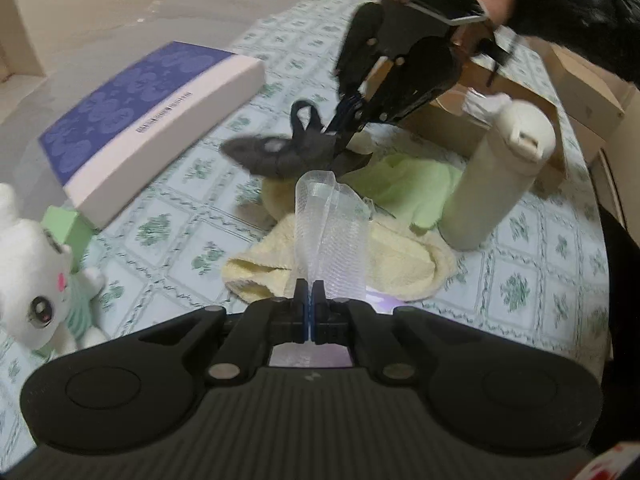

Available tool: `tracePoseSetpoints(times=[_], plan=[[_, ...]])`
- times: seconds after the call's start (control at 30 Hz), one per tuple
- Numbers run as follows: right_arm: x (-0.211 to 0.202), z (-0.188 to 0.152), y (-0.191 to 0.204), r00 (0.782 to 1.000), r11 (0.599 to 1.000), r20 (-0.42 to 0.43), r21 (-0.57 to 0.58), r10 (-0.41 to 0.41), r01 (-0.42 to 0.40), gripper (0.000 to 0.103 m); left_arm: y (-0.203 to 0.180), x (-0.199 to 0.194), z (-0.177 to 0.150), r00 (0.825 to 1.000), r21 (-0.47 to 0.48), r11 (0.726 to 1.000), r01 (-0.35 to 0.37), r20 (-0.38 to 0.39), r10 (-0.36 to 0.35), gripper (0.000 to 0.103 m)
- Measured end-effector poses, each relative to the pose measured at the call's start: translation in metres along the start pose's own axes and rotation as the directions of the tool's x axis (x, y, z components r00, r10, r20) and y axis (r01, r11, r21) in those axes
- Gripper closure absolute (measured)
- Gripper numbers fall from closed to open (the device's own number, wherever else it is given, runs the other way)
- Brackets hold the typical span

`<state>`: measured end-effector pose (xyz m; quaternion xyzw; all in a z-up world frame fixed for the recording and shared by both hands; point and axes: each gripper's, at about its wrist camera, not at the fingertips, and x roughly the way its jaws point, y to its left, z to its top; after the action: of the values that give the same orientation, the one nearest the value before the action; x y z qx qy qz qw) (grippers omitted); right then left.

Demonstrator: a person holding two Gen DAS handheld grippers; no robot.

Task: Organize soft objects
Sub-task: 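Carry the bag in the left gripper while the right gripper carries the mask to the box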

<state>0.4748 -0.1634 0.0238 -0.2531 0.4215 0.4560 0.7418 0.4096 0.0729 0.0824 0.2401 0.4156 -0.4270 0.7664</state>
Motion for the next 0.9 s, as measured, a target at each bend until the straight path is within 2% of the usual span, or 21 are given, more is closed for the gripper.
tracePoseSetpoints(times=[0.13,0.27,0.4,0.5,0.6,0.73,0.9], plan=[[-0.024,-0.005,-0.006,0.991,0.980,0.064,0.168,-0.119,0.107,0.098,-0.007,-0.015,0.001,0.994,-0.095,0.990,-0.105,0.006,0.106,0.103],[-0.052,-0.019,-0.010,0.978,0.942,0.090,0.297,-0.191,0.156,0.099,-0.021,-0.033,-0.001,0.981,-0.199,0.963,-0.183,0.026,0.192,0.103],[-0.086,-0.047,-0.006,0.961,0.891,0.078,0.402,-0.265,0.213,0.099,-0.040,-0.052,-0.006,0.968,-0.335,0.918,-0.213,0.057,0.245,0.103],[-0.117,-0.075,0.000,0.948,0.839,0.067,0.487,-0.311,0.241,0.099,-0.062,-0.065,-0.008,0.958,-0.396,0.889,-0.229,0.070,0.278,0.103],[-0.146,-0.104,0.020,0.941,0.785,0.078,0.576,-0.328,0.226,0.099,-0.089,-0.076,-0.012,0.945,-0.446,0.861,-0.242,0.091,0.313,0.103],[-0.180,-0.146,0.060,0.936,0.722,0.124,0.672,-0.330,0.165,0.099,-0.136,-0.088,-0.023,0.931,-0.458,0.854,-0.245,0.136,0.340,0.103],[-0.207,-0.198,0.119,0.928,0.667,0.221,0.744,-0.299,0.037,0.099,-0.197,-0.090,-0.043,0.921,-0.481,0.842,-0.244,0.157,0.356,0.103]])
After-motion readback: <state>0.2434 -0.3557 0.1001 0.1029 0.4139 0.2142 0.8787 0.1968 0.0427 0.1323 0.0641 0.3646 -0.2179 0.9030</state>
